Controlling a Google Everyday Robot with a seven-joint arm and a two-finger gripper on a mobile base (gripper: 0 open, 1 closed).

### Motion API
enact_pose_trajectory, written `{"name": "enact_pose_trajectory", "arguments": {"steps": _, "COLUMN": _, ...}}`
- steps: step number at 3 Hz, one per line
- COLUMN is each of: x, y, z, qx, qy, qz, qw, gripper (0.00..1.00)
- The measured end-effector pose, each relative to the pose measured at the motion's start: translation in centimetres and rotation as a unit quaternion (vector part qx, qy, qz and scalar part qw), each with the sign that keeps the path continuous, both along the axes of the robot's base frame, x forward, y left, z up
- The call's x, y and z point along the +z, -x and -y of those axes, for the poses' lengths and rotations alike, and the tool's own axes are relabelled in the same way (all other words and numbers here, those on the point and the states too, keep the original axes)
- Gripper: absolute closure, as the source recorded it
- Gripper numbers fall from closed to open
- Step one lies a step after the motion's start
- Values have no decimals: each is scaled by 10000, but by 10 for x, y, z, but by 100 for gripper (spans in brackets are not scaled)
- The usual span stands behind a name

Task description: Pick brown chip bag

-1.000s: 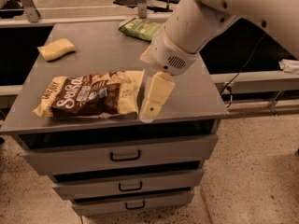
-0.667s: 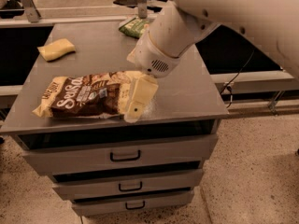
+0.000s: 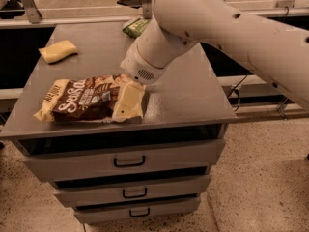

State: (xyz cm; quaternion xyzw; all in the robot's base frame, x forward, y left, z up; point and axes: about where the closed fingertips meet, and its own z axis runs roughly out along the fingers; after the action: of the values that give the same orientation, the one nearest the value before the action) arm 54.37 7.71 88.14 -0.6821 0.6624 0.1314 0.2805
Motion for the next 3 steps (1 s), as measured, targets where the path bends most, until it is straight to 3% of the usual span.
{"name": "enact_pose_trajectory", "arguments": {"steps": 2, "x": -18, "y": -15, "z": -4, "qx": -230, "qy": -14, "qz": -51, "qw": 9997, "gripper": 61}}
{"name": "enact_pose_trajectory", "arguments": {"steps": 3, "x": 12, "y": -17, "z": 9, "qx": -365, "qy": -258, "qz": 118, "qw": 9989, "gripper": 83}}
